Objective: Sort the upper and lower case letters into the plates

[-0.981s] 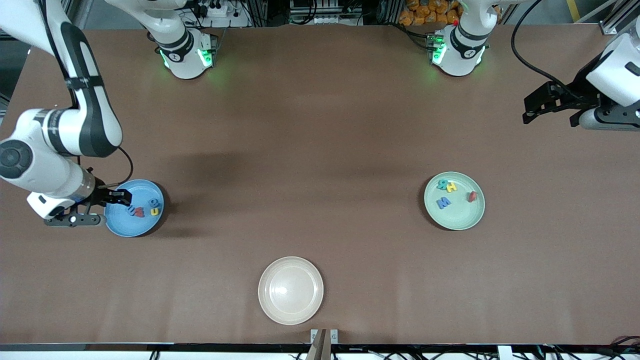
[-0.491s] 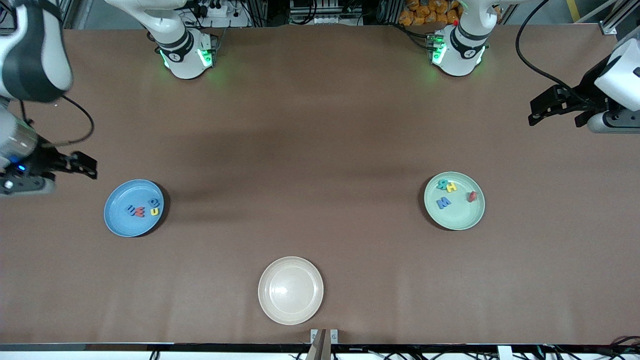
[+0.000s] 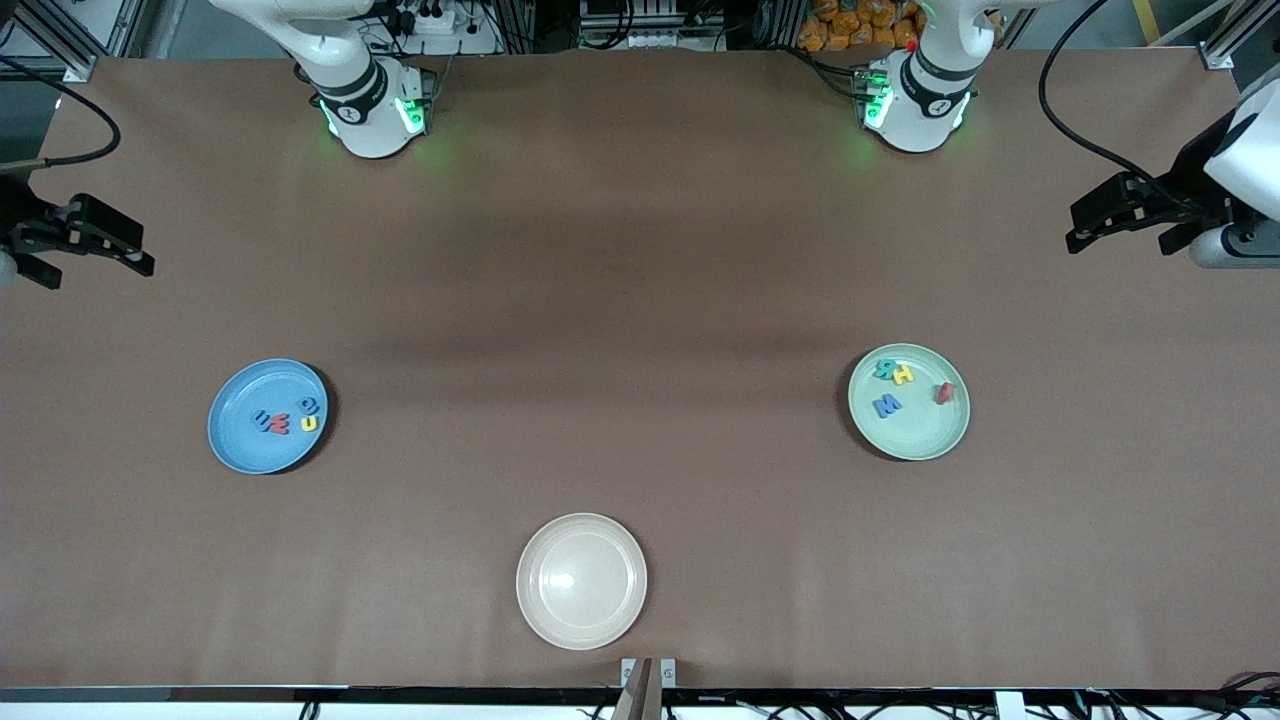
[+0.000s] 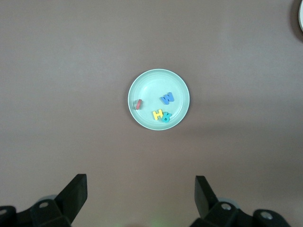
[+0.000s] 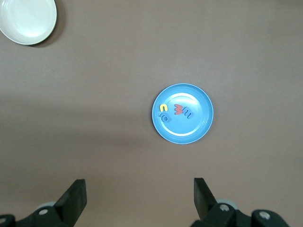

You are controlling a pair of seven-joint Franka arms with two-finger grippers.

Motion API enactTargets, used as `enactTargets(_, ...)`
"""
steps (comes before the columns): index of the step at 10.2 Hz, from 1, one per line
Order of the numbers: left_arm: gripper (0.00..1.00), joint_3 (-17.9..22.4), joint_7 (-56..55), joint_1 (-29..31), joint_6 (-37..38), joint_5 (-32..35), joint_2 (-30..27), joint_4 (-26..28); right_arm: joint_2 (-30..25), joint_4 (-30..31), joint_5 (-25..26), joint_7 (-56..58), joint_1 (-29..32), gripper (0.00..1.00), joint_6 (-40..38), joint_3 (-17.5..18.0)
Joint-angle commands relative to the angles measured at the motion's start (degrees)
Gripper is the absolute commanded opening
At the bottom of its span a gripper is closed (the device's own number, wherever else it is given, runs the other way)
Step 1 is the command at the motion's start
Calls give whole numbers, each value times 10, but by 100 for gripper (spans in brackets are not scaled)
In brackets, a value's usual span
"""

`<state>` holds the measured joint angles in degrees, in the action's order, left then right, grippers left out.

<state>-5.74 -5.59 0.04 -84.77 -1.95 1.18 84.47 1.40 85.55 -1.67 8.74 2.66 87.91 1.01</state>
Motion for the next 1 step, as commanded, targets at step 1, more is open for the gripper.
enactTargets(1,100,6,8,-5,-7,-8,-9,10,1,-11,-9,10,1,100,-12,-4)
